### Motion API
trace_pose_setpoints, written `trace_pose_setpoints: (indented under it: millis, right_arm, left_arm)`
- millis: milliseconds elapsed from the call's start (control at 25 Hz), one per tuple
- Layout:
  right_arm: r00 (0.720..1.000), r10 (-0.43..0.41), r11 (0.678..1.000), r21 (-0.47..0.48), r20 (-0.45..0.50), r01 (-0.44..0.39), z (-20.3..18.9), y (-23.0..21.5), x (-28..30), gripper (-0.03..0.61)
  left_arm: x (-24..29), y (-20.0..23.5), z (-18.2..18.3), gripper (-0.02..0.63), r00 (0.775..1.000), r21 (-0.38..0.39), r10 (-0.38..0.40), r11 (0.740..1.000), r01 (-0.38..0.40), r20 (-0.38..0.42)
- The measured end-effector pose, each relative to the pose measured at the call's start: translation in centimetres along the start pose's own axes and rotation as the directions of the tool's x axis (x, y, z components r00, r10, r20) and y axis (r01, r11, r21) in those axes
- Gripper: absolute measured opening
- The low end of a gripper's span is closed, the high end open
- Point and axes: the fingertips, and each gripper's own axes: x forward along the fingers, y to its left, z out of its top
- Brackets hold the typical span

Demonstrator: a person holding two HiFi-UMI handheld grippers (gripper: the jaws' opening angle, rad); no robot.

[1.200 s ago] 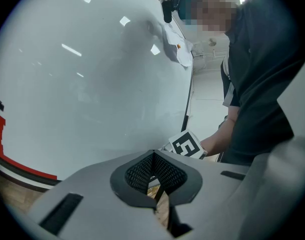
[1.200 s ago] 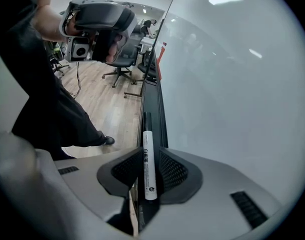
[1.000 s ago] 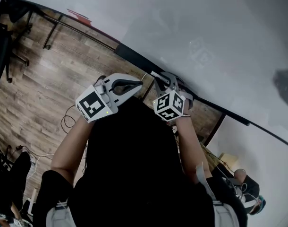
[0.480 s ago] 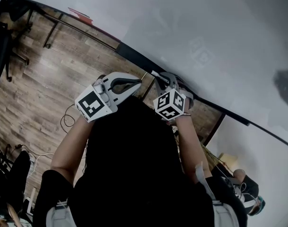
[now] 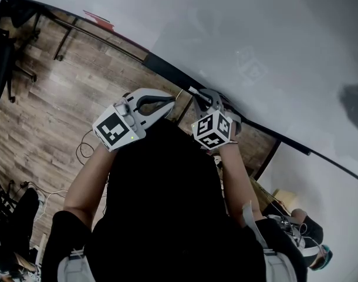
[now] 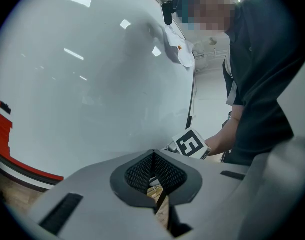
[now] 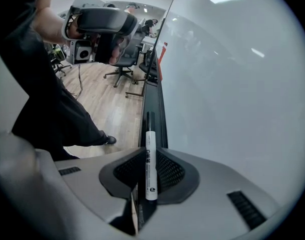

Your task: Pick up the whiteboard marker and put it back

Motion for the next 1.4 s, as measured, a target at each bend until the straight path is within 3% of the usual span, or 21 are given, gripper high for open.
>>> trace_pose_setpoints:
  millis: [480,720,1080,1320,1400]
  right_arm:
    - [0.996,-0.055,0.998,-0.012,0.074,0.056,1.4,-0.3,-3.0,0.069]
    - [0.978,-0.084,0.996,0.033,0.189,0.079,3.9,-0.7,-5.9,0.069]
    - [0.917,-0.123,0.987,0.147,0.380,0.071,8.1,-2.4,-9.7,0.069]
    - [0.853,-0.109,0.972,0.233,0.510,-0.015,10.8,-2.8,-10.8,0.069]
    - [0.812,-0.113,0.971,0.238,0.572,-0.032,12.2,-3.2,-11.4,0.069]
  left_arm:
    - [-0.3,-0.2,0.4,0.012,1.000,0.002,0.014,1.000,-0.014,0.007]
    - [-1.2,0.5,0.6,0.012,0.999,-0.001,0.045,0.999,-0.045,0.010]
    - [-4.7,4.3,1.8,0.012,0.990,0.018,0.143,0.990,-0.143,0.000]
    - [-6.2,6.3,2.6,0.012,0.984,0.034,0.175,0.984,-0.174,-0.021]
    - [-6.6,6.8,2.9,0.012,0.985,0.041,0.174,0.984,-0.172,-0.025]
